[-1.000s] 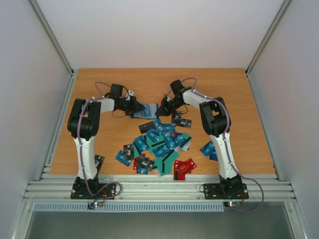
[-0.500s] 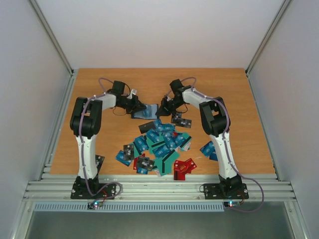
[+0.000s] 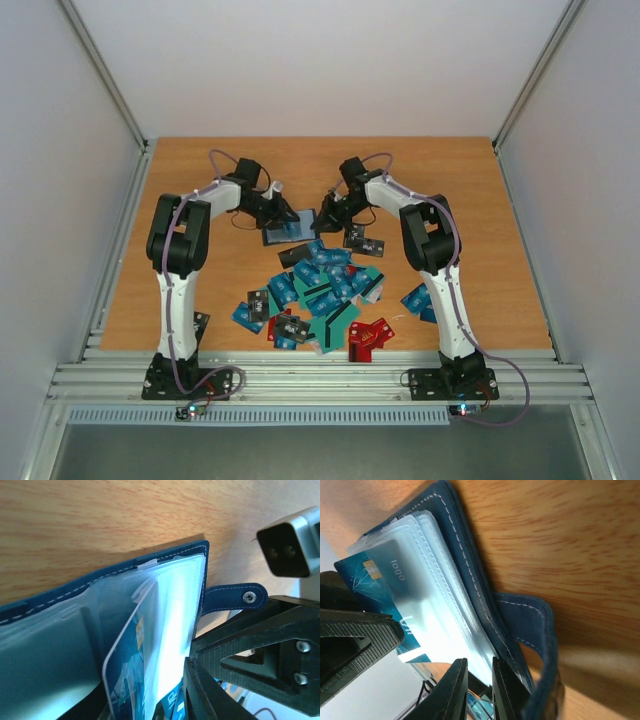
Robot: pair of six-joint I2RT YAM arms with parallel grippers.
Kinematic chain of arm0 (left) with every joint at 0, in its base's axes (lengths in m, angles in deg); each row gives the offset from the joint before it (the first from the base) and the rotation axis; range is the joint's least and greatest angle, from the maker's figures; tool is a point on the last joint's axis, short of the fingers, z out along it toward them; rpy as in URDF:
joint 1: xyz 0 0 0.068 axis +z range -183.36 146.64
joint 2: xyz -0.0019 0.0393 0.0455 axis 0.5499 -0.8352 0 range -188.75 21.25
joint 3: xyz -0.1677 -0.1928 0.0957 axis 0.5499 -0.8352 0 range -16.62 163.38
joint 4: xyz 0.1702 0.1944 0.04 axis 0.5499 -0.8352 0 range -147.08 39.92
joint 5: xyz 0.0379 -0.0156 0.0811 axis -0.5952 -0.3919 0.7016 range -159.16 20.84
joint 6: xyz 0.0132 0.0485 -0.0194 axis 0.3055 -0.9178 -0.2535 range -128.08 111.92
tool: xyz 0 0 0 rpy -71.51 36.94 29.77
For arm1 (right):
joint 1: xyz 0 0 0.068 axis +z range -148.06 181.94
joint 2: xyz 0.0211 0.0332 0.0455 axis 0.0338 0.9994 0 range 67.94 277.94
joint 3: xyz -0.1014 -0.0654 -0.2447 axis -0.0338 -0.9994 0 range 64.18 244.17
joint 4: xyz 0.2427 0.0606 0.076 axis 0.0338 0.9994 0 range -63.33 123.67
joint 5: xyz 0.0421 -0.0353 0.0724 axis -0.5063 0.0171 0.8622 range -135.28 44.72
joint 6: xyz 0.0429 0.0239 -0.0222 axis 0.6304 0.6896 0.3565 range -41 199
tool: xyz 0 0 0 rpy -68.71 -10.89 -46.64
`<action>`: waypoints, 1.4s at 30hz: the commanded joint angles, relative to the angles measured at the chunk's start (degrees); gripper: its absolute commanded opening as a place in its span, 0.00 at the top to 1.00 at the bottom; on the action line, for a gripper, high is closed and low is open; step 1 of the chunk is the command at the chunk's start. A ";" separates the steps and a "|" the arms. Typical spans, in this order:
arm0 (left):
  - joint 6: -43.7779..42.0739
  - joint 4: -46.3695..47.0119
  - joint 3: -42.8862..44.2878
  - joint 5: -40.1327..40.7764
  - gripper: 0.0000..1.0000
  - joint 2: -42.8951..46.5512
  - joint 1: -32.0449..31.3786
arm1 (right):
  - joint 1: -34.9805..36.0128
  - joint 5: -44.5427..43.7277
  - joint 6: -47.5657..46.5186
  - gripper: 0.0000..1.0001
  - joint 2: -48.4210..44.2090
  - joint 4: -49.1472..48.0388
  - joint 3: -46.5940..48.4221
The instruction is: Put the credit cards into the card holder
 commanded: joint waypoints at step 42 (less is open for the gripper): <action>-9.19 -19.44 5.08 6.98 0.01 4.84 5.33 | 0.44 0.96 2.48 0.85 -2.64 0.97 3.55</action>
